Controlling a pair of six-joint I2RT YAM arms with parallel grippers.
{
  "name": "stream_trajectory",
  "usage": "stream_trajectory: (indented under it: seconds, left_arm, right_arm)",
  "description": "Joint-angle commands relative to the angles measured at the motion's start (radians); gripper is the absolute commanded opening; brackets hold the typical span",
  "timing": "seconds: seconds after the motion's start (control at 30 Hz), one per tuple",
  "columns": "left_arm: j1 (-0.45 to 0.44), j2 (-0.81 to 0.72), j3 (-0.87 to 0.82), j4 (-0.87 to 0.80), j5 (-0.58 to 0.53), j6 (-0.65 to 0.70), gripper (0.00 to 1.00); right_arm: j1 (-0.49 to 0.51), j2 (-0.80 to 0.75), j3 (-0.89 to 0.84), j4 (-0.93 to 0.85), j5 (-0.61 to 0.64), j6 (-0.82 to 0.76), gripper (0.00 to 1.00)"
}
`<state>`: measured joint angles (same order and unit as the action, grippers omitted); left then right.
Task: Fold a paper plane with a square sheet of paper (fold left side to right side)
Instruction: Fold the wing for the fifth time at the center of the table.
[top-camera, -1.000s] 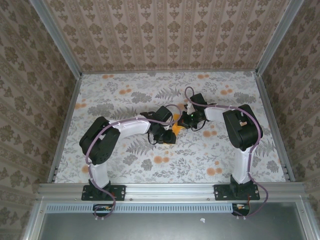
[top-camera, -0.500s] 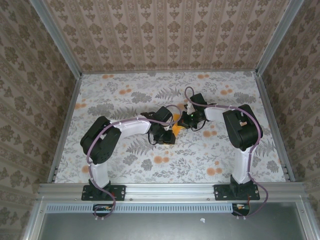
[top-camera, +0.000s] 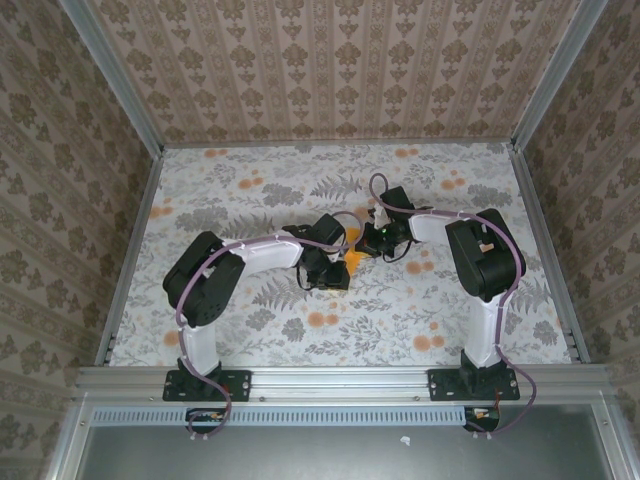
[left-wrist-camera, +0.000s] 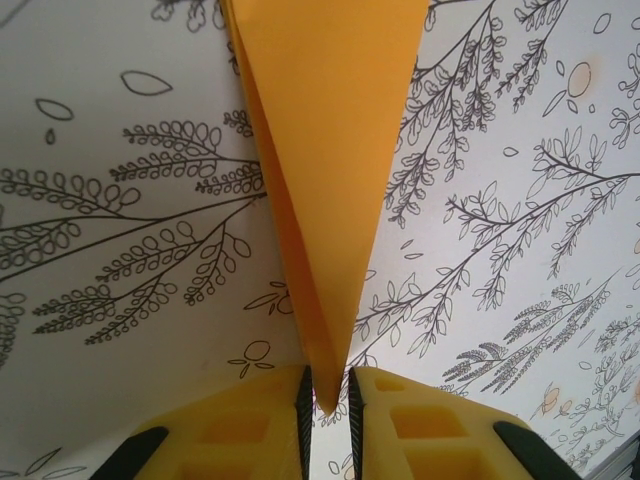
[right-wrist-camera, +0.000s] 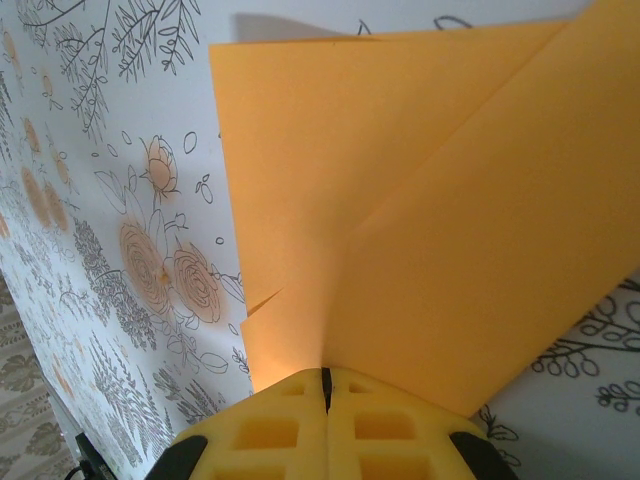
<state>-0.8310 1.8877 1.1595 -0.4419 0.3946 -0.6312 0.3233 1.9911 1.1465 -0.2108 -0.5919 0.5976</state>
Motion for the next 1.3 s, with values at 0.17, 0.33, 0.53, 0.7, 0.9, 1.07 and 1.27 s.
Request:
stream_trajectory:
  seconds: [0.17,0.33,0.53,0.7,0.9,1.07,1.27]
  left_arm:
    - [-0.008,-0.006,0.011,-0.033,-0.04,0.031,0.2]
    - [-0.009,-0.031,0.013,-0.052,-0.062,0.041,0.2]
    - [-0.011,-0.043,0.022,-0.053,-0.071,0.047,0.22]
    - [-0.016,-0.052,0.037,-0.062,-0.088,0.058,0.27]
    - [-0.02,-0.046,0.05,-0.08,-0.1,0.066,0.25]
    - [-0.023,-0.026,0.06,-0.074,-0.091,0.067,0.22]
    - [-0.026,-0.009,0.065,-0.072,-0.083,0.067,0.2]
  right_arm:
    - [-0.002,0.038,-0.013,-0.101,0.09,-0.019,0.0]
    - [-0.002,0.04,-0.013,-0.102,0.09,-0.018,0.0]
    - [-0.002,0.038,-0.011,-0.105,0.089,-0.021,0.0]
    - [-0.002,0.038,-0.011,-0.104,0.086,-0.021,0.0]
    - [-0.002,0.036,-0.01,-0.104,0.085,-0.021,0.0]
    - [-0.003,0.037,-0.009,-0.106,0.086,-0.021,0.0]
    - [-0.002,0.038,-0.008,-0.107,0.086,-0.022,0.0]
